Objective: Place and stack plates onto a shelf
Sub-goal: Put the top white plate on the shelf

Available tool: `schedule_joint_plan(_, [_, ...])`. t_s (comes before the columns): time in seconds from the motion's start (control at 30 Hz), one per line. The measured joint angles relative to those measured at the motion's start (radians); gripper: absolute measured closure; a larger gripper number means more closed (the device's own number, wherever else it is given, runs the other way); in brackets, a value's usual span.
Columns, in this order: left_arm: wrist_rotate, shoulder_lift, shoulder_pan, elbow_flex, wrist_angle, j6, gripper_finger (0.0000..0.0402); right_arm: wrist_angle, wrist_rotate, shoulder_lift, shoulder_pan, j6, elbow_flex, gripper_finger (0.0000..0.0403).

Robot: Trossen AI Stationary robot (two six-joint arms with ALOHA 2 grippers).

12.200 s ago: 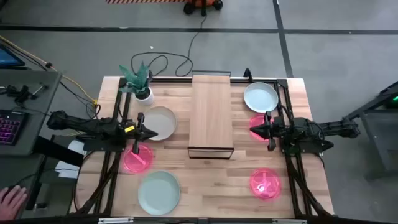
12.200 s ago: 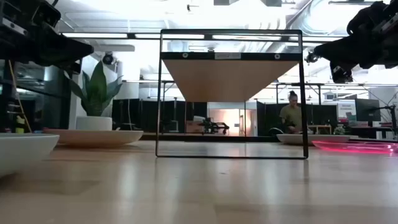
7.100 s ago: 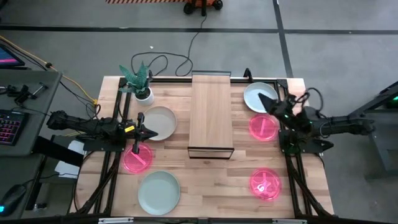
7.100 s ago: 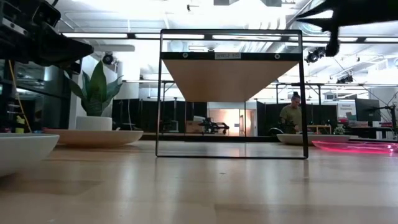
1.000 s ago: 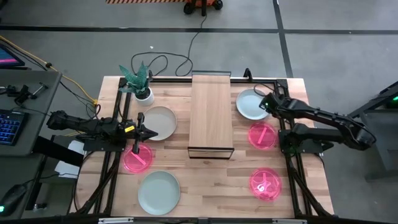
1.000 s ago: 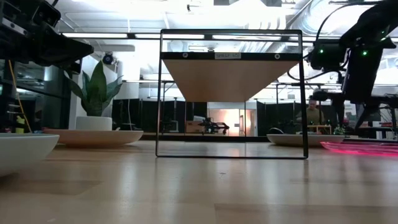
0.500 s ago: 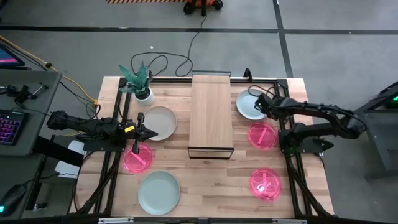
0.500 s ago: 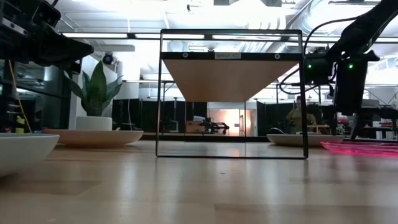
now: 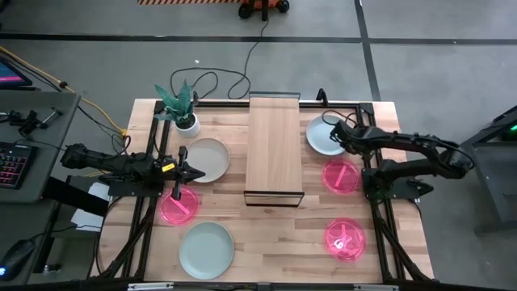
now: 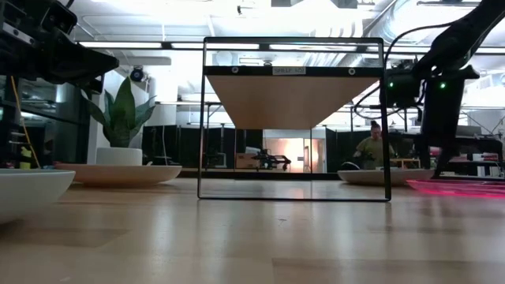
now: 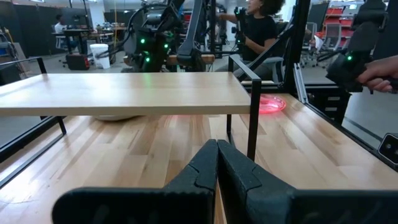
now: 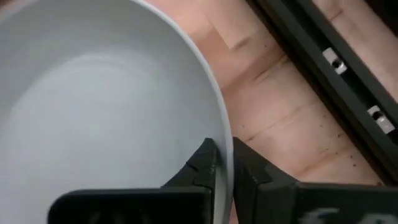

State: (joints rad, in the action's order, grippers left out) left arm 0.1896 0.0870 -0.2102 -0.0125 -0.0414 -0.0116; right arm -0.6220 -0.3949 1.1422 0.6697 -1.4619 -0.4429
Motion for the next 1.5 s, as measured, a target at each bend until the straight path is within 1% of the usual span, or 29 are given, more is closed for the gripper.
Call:
schedule_joint_plan(0.1, [0.0, 0.0, 0.0, 0.0, 0.0, 0.0, 0.0401, -0.004, -0.03, -0.083, 0.002, 0.003, 0.0, 0.04])
schedule_joint_plan(0.37, [0.0, 0.0, 0.0, 0.0, 0.0, 0.0, 0.0401, -0.025, -0.102, -0.369, 0.027, 0.004, 0.0, 0.0403])
schedule_joint_plan(0.47, [0.0, 0.0, 0.0, 0.0, 0.0, 0.0, 0.0401, -0.033, -0.134, -0.458, 0.035, 0.013, -0.007, 0.0403])
schedule_joint_plan(0.57, [0.0, 0.0, 0.0, 0.0, 0.0, 0.0, 0.0401, -0.03, -0.154, -0.503, 0.044, 0.088, -0.057, 0.0403])
schedule_joint_plan(0.67, [0.0, 0.0, 0.0, 0.0, 0.0, 0.0, 0.0401, 0.045, -0.136, -0.505, 0.044, 0.231, -0.136, 0.0403])
schedule_joint_plan(0.73, [0.0, 0.0, 0.0, 0.0, 0.0, 0.0, 0.0401, 0.13, -0.079, -0.482, 0.041, 0.349, -0.198, 0.0403])
schedule_joint_plan(0.8, [0.0, 0.0, 0.0, 0.0, 0.0, 0.0, 0.0401, 0.199, 0.019, -0.434, 0.031, 0.449, -0.274, 0.0403])
schedule_joint_plan(0.83, [0.0, 0.0, 0.0, 0.0, 0.0, 0.0, 0.0401, 0.206, 0.066, -0.4, 0.023, 0.485, -0.319, 0.0403])
schedule_joint_plan(0.97, [0.0, 0.0, 0.0, 0.0, 0.0, 0.0, 0.0401, 0.148, 0.236, -0.218, -0.024, 0.612, -0.498, 0.0403])
schedule_joint_plan(1.03, [0.0, 0.0, 0.0, 0.0, 0.0, 0.0, 0.0401, 0.1, 0.301, -0.112, -0.055, 0.662, -0.579, 0.0403])
schedule_joint_plan(1.17, [0.0, 0.0, 0.0, 0.0, 0.0, 0.0, 0.0401, 0.045, 0.341, 0.077, -0.116, 0.717, -0.695, 0.0403])
schedule_joint_plan(1.27, [0.0, 0.0, 0.0, 0.0, 0.0, 0.0, 0.0401, 0.024, 0.342, 0.178, -0.138, 0.721, -0.742, 0.0403])
schedule_joint_plan(1.37, [0.0, 0.0, 0.0, 0.0, 0.0, 0.0, 0.0401, 0.027, 0.344, 0.236, -0.14, 0.702, -0.755, 0.0403])
schedule_joint_plan(1.5, [0.0, 0.0, 0.0, 0.0, 0.0, 0.0, 0.0401, 0.019, 0.344, 0.275, -0.133, 0.664, -0.755, 0.0403])
